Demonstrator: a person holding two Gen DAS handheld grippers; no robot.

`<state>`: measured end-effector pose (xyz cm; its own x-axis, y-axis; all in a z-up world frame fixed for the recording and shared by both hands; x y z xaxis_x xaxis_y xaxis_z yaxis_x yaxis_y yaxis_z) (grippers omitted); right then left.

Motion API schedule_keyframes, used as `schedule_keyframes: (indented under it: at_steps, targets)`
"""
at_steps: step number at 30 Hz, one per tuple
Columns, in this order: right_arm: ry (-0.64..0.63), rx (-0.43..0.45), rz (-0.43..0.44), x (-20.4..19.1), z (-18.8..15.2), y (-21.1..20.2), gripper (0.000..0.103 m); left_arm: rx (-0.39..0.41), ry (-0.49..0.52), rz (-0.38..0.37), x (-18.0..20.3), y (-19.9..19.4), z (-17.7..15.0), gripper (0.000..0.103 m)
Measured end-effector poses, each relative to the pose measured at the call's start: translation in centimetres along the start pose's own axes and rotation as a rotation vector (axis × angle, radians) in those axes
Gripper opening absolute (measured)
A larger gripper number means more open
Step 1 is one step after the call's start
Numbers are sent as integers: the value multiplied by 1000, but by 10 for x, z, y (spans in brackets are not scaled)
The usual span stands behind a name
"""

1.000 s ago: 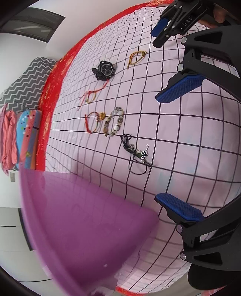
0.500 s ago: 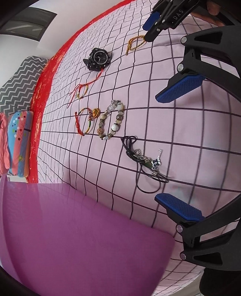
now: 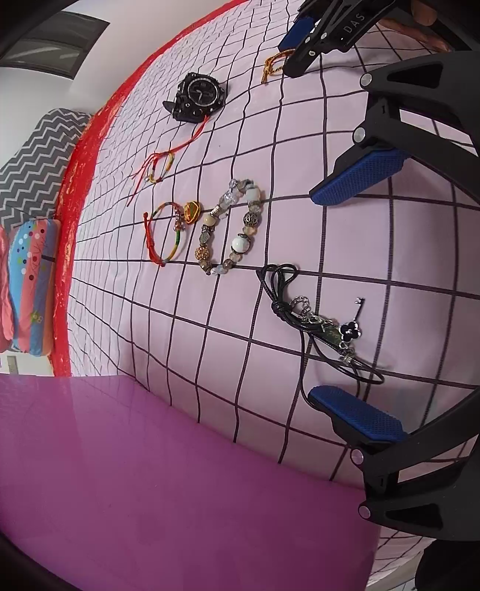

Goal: Organize jewelry
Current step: 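Lower right tool to gold braided bracelet while left tool lowers to black cord necklace, then close right tool on gold braided bracelet while left tool closes on black cord necklace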

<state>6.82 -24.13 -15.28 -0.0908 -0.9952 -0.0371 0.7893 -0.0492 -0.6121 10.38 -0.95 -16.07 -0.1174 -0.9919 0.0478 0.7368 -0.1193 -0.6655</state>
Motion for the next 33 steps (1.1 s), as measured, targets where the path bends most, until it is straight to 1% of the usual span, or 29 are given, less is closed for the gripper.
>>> schedule_keyframes:
  at_steps: [3, 11, 13, 15, 16, 18, 19, 20, 21, 22, 23, 24, 26, 27, 29, 33]
  targets:
    - [-13, 6, -2, -1, 1, 3, 57, 0, 3, 1, 0, 5, 0, 96]
    - [-32, 4, -3, -6, 0, 7, 56, 30, 20, -12, 2, 9, 0, 95]
    - [-33, 5, -1, -6, 0, 7, 54, 36, 24, -12, 3, 9, 0, 90]
    - [-39, 7, -1, -7, 0, 7, 50, 42, 29, -11, 5, 7, 0, 84]
    - [-42, 8, -1, -8, 1, 7, 46, 45, 32, -11, 5, 7, 0, 82]
    - [-47, 8, 2, -9, 1, 7, 40, 53, 34, -14, 5, 4, 0, 68]
    - [-51, 8, 2, -9, 1, 7, 36, 56, 35, -17, 5, 3, 0, 64]
    - [-54, 9, 1, -10, 1, 7, 29, 58, 38, -19, 6, 2, 0, 59]
    - [-58, 9, 0, -11, 1, 6, 24, 59, 40, -21, 6, 2, 0, 52]
    - [-61, 9, -2, -11, 1, 6, 15, 60, 42, -23, 7, 2, 0, 49]
    - [-64, 8, -2, -12, 1, 6, 6, 61, 46, -26, 7, 1, 0, 40]
    - [-65, 7, -3, -12, 1, 6, 6, 59, 47, -30, 8, 0, 0, 31]
    - [-65, 9, -2, -11, 1, 5, 6, 56, 48, -34, 8, -1, 0, 19]
    - [-64, 9, 0, -11, 1, 4, 6, 55, 49, -36, 8, -1, 0, 15]
    - [-57, 7, 2, -11, 1, 3, 6, 53, 47, -39, 8, -3, -1, 13]
    - [-47, 3, 5, -11, -1, -1, 6, 51, 38, -54, 7, -6, 0, 12]
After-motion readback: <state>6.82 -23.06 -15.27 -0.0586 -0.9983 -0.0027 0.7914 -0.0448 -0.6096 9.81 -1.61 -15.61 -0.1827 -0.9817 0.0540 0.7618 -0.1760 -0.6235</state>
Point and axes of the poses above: each gripper's, at about its wrist camera, not at the fingertips, and y roughly the way its jaws point, x to its right, z to its top, the point moved 4 cm from there along y, roughly the way its jaws point, and after that the axes turned 14 degrees about x, right-handed, at the moved point
